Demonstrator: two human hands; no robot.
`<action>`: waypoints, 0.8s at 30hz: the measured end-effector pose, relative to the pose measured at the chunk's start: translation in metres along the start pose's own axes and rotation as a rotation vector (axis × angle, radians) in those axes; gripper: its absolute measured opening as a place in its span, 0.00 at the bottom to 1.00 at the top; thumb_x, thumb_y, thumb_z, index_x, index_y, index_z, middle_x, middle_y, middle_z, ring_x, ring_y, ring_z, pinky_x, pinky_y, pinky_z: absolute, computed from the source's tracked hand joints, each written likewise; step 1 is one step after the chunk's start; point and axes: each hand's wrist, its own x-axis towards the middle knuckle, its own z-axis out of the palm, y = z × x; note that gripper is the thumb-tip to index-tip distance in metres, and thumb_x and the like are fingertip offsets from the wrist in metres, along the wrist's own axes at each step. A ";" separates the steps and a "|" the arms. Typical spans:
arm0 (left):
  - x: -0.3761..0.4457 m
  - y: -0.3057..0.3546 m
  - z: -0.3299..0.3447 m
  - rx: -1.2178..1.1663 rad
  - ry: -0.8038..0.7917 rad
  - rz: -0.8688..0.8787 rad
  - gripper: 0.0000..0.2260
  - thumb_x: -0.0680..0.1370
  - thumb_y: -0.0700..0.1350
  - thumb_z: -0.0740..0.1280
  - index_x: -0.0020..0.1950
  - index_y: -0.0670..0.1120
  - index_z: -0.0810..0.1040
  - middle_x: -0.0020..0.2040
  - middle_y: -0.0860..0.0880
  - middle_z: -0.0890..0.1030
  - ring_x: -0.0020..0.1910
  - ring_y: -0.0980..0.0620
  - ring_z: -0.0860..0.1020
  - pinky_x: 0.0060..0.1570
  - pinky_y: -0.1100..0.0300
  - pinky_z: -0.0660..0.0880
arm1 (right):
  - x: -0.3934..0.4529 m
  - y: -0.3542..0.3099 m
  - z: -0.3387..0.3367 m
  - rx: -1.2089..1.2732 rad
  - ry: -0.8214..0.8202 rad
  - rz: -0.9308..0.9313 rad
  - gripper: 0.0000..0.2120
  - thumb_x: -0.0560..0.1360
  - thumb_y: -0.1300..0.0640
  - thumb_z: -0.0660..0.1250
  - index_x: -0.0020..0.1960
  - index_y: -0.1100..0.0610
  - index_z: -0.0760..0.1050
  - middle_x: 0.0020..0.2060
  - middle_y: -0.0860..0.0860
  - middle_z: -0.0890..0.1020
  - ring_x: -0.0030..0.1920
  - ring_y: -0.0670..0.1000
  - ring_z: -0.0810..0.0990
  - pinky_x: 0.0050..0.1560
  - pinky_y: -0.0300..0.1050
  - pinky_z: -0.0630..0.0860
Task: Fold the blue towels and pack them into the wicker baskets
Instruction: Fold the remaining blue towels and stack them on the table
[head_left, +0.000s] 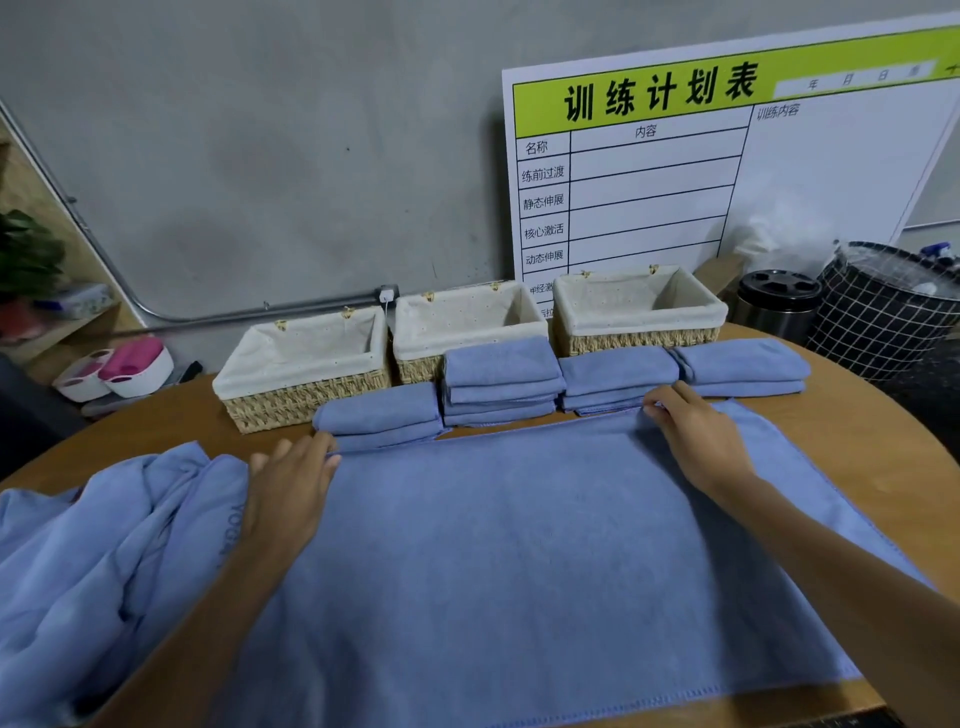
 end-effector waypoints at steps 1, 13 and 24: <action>0.002 -0.001 0.000 0.008 0.013 0.005 0.06 0.80 0.45 0.68 0.44 0.49 0.74 0.37 0.51 0.76 0.39 0.44 0.74 0.38 0.50 0.61 | 0.003 0.001 0.002 0.012 0.011 -0.012 0.08 0.83 0.55 0.58 0.50 0.57 0.73 0.49 0.54 0.75 0.43 0.62 0.77 0.36 0.54 0.72; 0.020 0.005 -0.054 -0.118 0.173 0.002 0.10 0.79 0.51 0.60 0.46 0.49 0.77 0.35 0.53 0.76 0.40 0.45 0.74 0.42 0.51 0.60 | 0.002 -0.006 -0.032 0.283 0.243 0.006 0.07 0.81 0.61 0.64 0.48 0.61 0.79 0.44 0.53 0.73 0.39 0.50 0.73 0.42 0.42 0.65; -0.104 0.013 -0.079 -0.249 0.027 0.159 0.14 0.79 0.61 0.58 0.41 0.55 0.73 0.35 0.62 0.67 0.38 0.51 0.73 0.37 0.54 0.64 | -0.102 0.004 -0.050 0.271 0.068 -0.096 0.14 0.81 0.47 0.62 0.44 0.54 0.78 0.41 0.47 0.75 0.39 0.49 0.75 0.40 0.40 0.69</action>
